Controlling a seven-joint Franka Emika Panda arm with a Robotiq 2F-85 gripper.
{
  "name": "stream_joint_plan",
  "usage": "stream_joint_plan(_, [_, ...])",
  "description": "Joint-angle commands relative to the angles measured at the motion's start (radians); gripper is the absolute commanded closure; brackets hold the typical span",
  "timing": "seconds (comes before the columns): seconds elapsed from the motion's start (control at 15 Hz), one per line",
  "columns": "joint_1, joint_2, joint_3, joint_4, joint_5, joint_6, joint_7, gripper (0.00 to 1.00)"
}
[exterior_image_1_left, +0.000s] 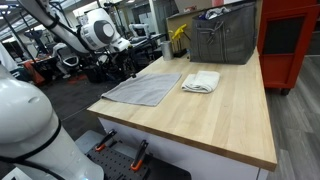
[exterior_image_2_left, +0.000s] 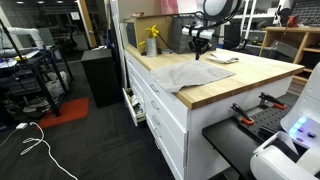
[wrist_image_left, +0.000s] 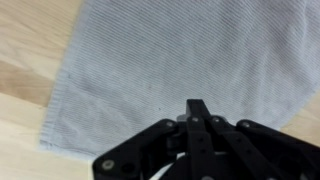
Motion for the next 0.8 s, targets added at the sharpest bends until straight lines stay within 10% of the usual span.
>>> stream_joint_plan(0.0, [0.008, 0.109, -0.028, 0.125, -0.073, -0.07, 0.079, 1.0])
stream_joint_plan(0.73, [0.067, 0.385, -0.207, 0.329, 0.113, -0.059, -0.037, 1.0])
